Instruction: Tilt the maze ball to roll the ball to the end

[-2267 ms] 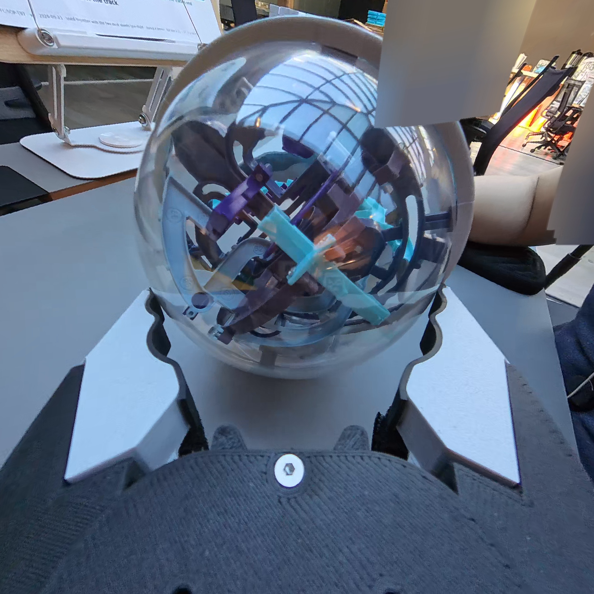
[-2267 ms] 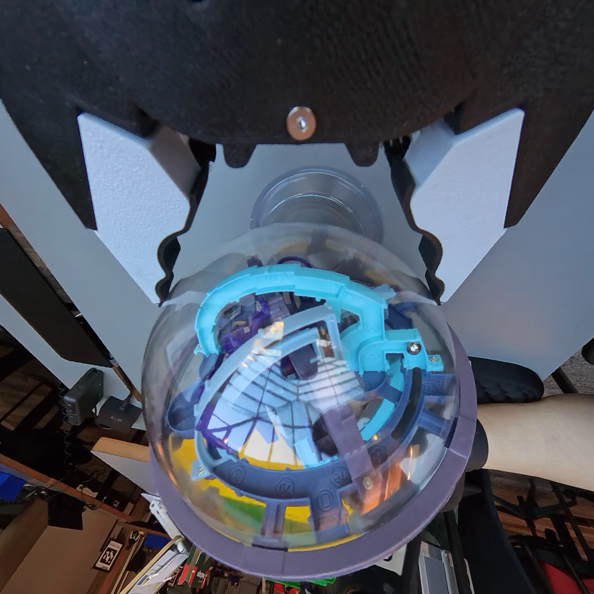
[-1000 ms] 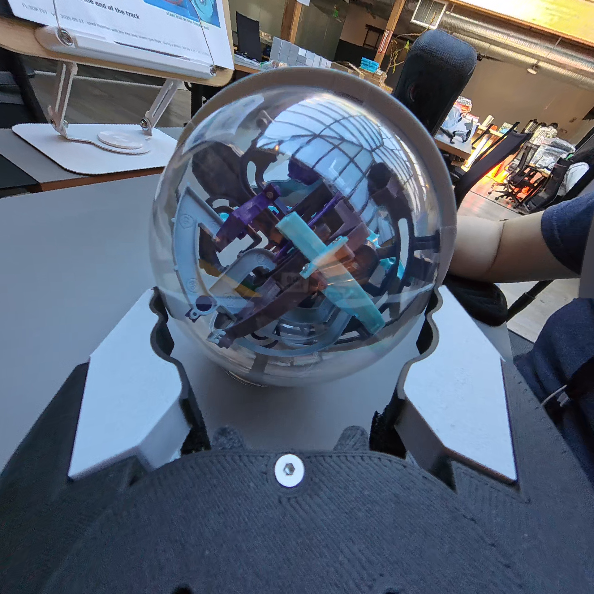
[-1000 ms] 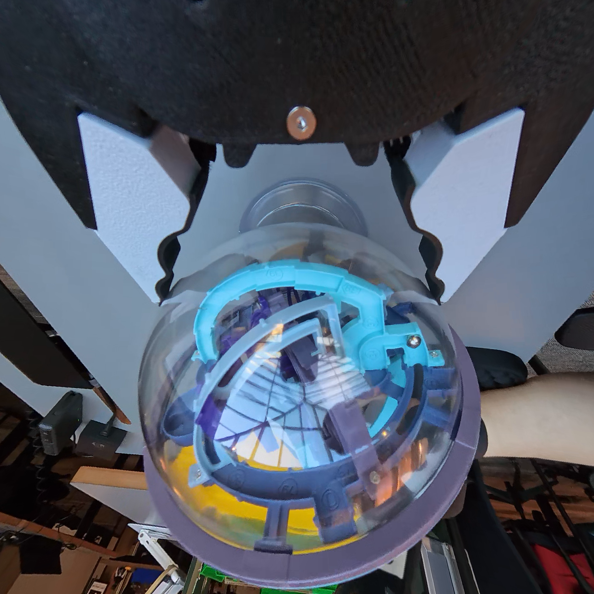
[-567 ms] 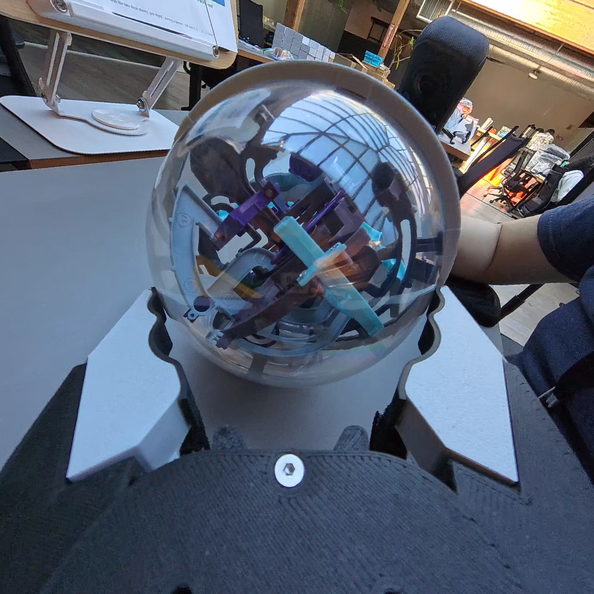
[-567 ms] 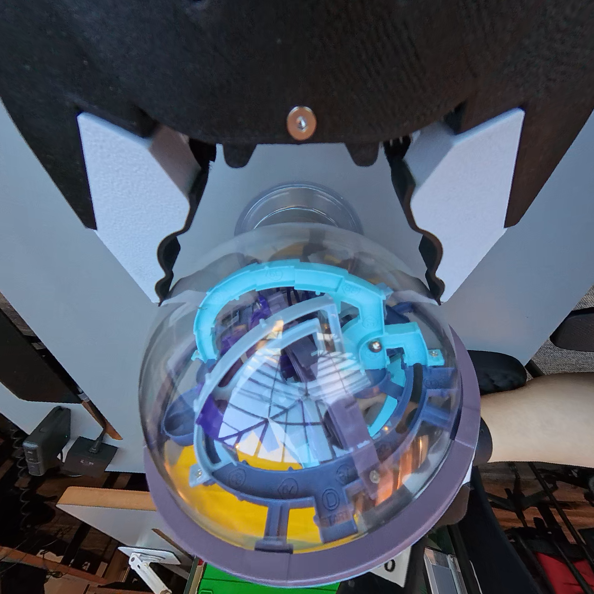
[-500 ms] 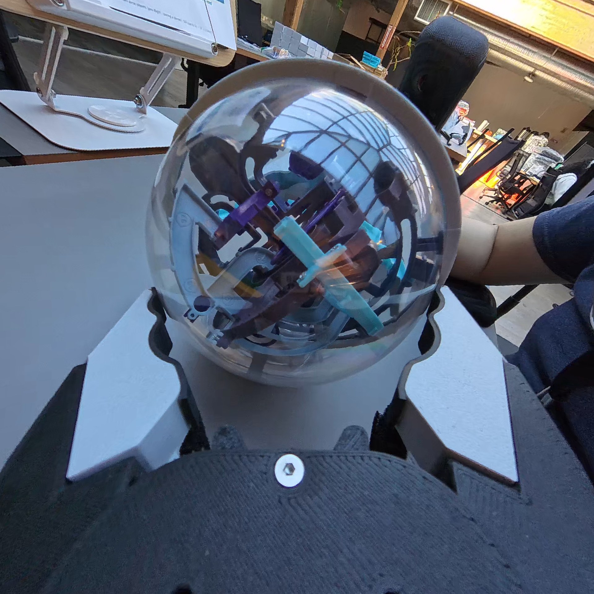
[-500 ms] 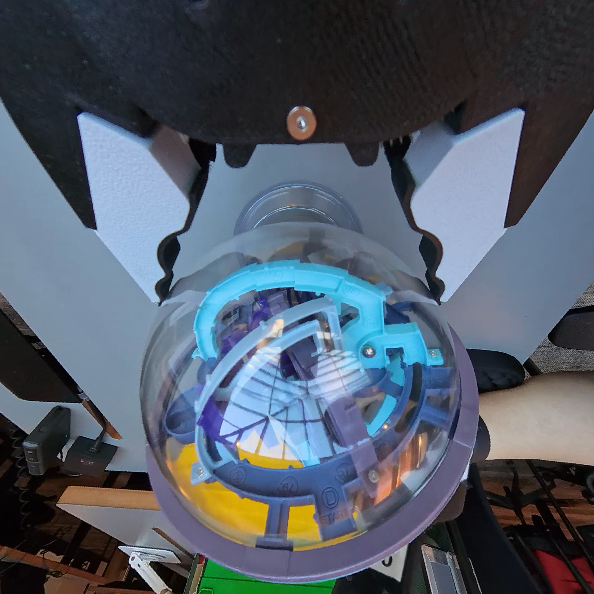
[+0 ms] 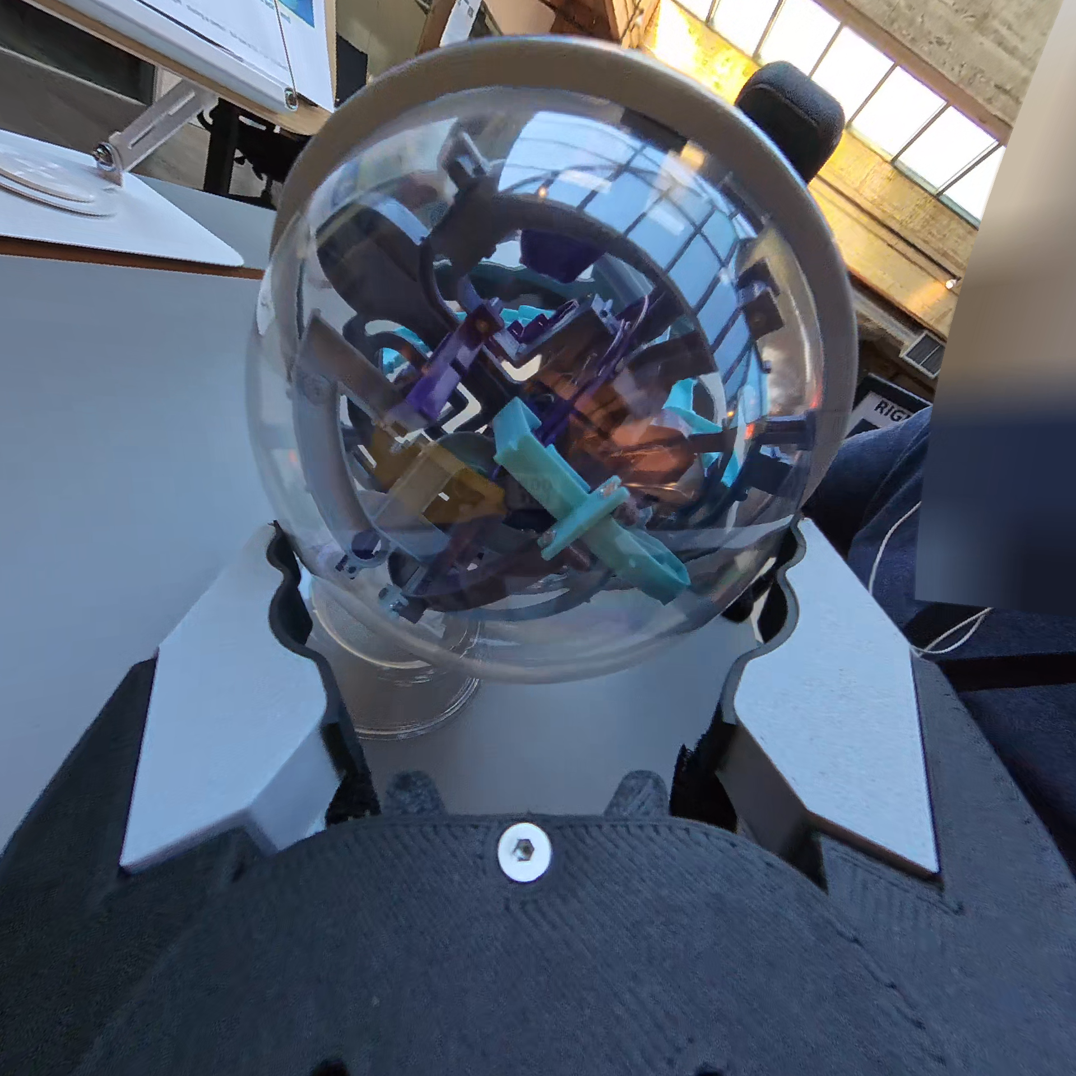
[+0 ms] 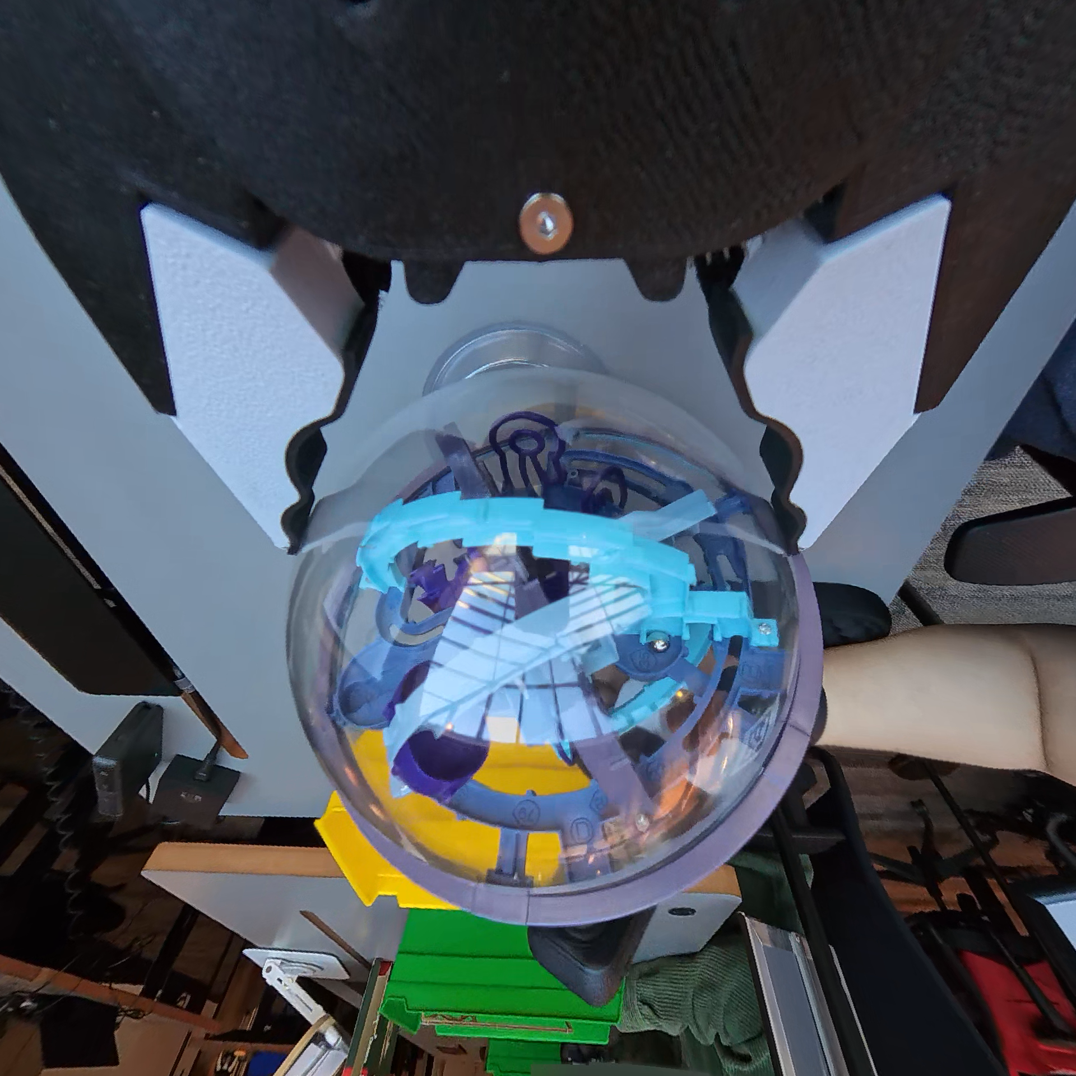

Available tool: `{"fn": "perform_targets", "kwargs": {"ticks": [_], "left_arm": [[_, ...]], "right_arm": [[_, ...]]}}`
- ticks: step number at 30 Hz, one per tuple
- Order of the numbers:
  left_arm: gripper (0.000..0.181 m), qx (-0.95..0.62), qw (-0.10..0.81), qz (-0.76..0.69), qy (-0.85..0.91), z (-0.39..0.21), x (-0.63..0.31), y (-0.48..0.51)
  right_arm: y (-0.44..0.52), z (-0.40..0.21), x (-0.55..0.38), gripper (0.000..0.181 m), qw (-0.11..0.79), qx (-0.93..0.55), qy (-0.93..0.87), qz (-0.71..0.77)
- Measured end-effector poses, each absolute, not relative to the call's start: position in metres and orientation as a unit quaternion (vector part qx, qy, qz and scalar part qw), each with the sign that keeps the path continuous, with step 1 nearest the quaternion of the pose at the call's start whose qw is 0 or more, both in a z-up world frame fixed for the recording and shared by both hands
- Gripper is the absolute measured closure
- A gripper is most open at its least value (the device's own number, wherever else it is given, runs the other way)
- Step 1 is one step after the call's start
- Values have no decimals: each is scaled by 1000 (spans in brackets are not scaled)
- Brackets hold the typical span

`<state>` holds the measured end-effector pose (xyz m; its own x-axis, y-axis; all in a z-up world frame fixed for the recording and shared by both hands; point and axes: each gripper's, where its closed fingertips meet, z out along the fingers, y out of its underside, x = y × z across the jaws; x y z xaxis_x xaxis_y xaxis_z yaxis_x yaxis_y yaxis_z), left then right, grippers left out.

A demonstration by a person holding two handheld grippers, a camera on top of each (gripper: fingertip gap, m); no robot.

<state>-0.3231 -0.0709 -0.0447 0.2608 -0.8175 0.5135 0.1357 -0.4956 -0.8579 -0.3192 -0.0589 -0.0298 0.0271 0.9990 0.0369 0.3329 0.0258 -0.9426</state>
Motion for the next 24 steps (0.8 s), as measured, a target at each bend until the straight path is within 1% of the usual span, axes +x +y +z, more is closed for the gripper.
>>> {"fn": "perform_targets", "kwargs": {"ticks": [5, 16, 24], "left_arm": [[24, -630, 422, -607, 239, -30, -314, -80], [23, -582, 388, -693, 173, -10, -297, -99], [23, -552, 391, -723, 141, -2, -285, -125]], "right_arm": [[-67, -6, -316, 28, 434, -578, -569, 391], [-83, 18, -306, 28, 397, -618, -550, 397], [-106, 31, -303, 28, 369, -612, -572, 404]]}}
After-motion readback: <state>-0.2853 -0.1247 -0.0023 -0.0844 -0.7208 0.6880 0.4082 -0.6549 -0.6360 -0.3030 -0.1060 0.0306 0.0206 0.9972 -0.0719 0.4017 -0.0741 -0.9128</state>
